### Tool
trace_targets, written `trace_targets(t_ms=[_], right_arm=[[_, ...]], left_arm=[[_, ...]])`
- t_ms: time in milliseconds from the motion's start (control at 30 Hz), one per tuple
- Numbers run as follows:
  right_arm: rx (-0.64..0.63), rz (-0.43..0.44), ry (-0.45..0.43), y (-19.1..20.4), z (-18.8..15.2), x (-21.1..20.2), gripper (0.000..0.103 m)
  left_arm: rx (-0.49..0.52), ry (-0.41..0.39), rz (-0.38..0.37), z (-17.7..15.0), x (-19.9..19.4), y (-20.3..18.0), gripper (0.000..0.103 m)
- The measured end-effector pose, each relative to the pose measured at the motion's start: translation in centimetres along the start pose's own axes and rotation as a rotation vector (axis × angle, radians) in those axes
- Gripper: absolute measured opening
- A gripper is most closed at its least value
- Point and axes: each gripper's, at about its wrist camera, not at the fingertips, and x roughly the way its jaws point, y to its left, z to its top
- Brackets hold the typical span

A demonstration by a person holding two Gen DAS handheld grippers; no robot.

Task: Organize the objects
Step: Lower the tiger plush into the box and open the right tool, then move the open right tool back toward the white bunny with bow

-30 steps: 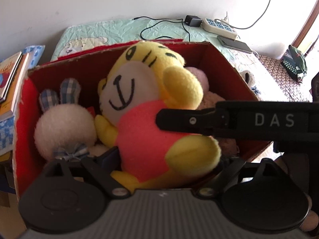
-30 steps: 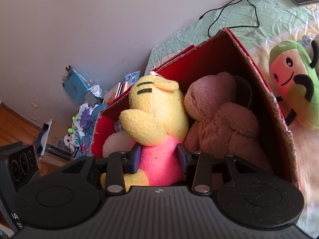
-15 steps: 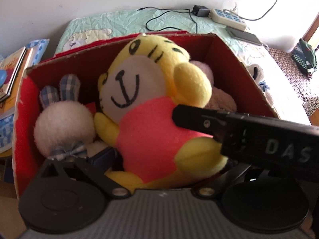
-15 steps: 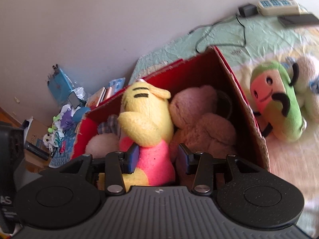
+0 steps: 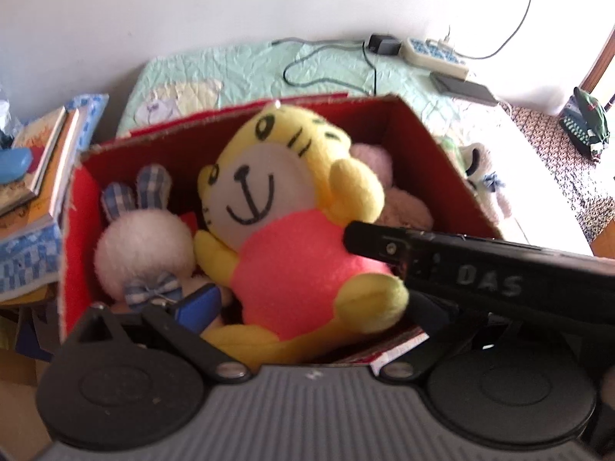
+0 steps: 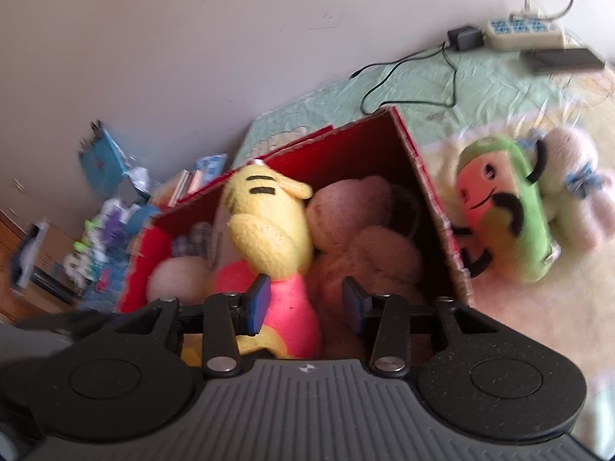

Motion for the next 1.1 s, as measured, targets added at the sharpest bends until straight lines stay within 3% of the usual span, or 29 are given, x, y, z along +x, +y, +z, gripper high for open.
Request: trace_targets(t_ms=[200, 733, 1100], right_arm=[[-0.017, -0.014, -0.014, -0.2, -0.3, -0.5, 0.032], [0.025, -0.015, -0.076, -1.8, -1.2, -2.9, 0.031], [0.041, -0.036, -0.120, -2.2, -1.9, -4.3, 0.032]], left_arm=[[-0.020, -0.004, 0.015, -0.4, -0.8, 0.4, 0.102], [-0.058, 0.017, 0.057, -0.8, 0.0, 0.3, 0.103], [-0.010, -0.027, 0.104, -1.0, -1.0, -0.9, 0.102]])
